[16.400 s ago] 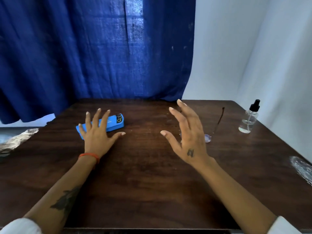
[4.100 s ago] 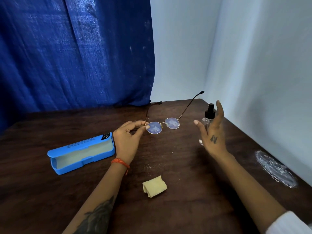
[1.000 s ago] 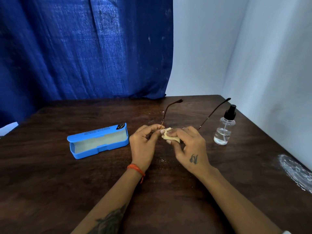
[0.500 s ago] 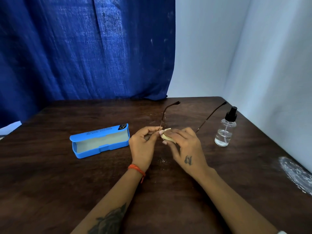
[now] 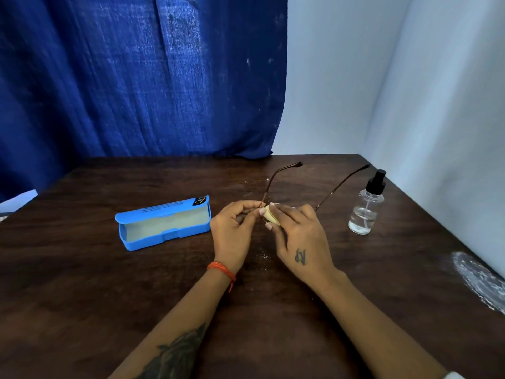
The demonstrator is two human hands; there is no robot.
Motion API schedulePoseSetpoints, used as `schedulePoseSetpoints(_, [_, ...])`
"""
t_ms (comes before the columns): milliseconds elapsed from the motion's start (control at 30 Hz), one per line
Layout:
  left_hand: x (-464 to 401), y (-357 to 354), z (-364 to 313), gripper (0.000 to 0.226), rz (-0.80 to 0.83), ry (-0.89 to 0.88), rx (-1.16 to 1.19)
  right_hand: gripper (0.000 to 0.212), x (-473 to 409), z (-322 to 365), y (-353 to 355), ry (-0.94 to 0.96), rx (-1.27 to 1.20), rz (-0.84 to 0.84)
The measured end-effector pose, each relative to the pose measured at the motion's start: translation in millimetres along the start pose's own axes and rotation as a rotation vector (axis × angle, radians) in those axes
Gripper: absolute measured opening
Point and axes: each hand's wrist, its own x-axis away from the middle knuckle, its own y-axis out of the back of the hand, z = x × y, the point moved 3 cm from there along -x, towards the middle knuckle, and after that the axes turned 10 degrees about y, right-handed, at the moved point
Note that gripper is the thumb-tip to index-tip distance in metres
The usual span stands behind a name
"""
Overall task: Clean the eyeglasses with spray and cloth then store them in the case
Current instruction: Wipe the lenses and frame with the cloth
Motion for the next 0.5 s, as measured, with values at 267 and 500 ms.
schedulePoseSetpoints(267, [-4.1,0.1,1.9,0.018,-0.006,0.017,0.052,0.027,0.9,-4.6,11.3,0.082,-0.160,-0.144])
schedulePoseSetpoints(500, [-2.7,1.4,-0.7,0.022,-0.036,-0.059,-0.016,0.025,0.3,-0.4,9.3,0.069,0.057,-0.124])
